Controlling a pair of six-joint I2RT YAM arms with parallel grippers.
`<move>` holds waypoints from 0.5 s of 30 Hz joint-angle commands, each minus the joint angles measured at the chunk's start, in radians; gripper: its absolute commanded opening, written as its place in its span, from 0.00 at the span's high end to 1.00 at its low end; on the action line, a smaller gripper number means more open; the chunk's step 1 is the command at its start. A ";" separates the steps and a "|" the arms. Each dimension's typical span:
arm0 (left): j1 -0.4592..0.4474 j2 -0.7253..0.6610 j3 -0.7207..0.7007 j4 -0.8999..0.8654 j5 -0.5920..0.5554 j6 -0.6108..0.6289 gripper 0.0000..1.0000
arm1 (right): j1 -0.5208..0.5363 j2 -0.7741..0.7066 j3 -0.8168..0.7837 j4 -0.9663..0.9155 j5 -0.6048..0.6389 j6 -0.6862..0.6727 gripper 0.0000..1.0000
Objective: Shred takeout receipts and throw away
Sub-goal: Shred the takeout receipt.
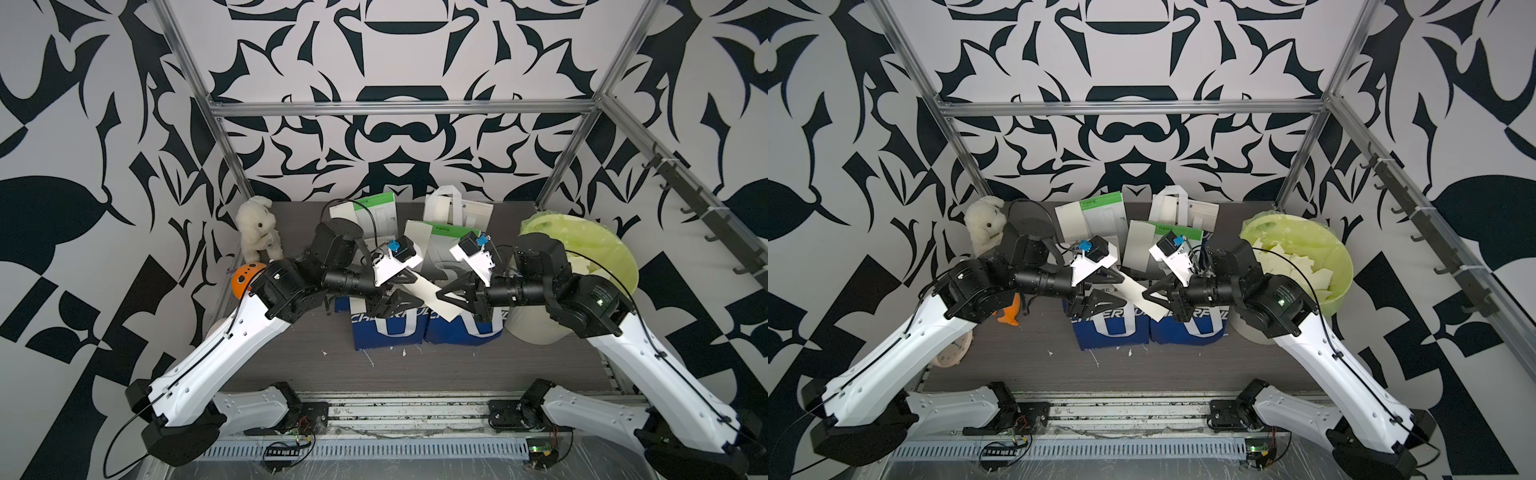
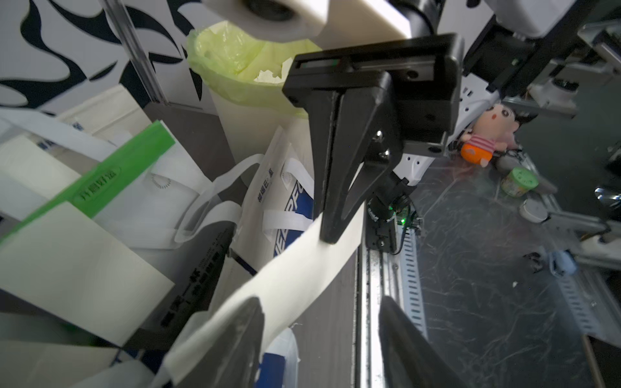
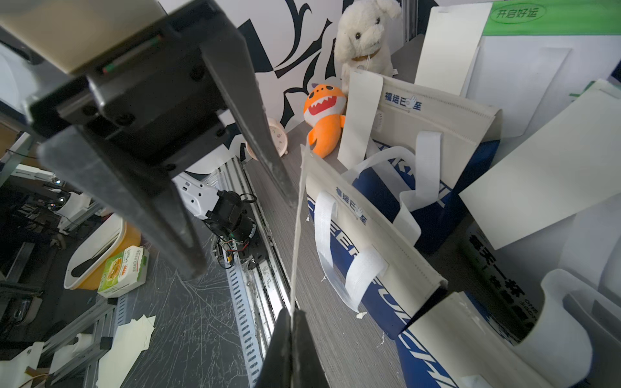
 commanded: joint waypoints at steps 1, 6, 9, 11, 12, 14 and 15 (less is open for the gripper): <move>-0.002 -0.016 -0.026 0.108 0.049 -0.038 0.41 | 0.005 -0.038 -0.026 0.075 -0.072 0.011 1.00; -0.002 -0.053 -0.069 0.188 0.013 -0.044 0.26 | 0.005 -0.037 -0.046 0.060 -0.083 0.011 1.00; -0.002 -0.049 -0.048 0.143 0.008 -0.015 0.21 | 0.005 -0.034 -0.043 0.043 -0.096 0.001 1.00; -0.002 -0.027 -0.017 0.090 0.021 0.003 0.22 | 0.005 -0.035 -0.041 0.045 -0.110 0.000 1.00; -0.002 -0.018 -0.005 0.072 0.032 0.008 0.22 | 0.005 -0.034 -0.040 0.048 -0.114 -0.001 1.00; -0.002 -0.002 0.012 0.049 0.067 0.017 0.25 | 0.005 -0.035 -0.039 0.058 -0.121 0.001 1.00; -0.002 0.002 0.015 0.044 0.084 0.017 0.27 | 0.005 -0.035 -0.039 0.061 -0.122 0.003 1.00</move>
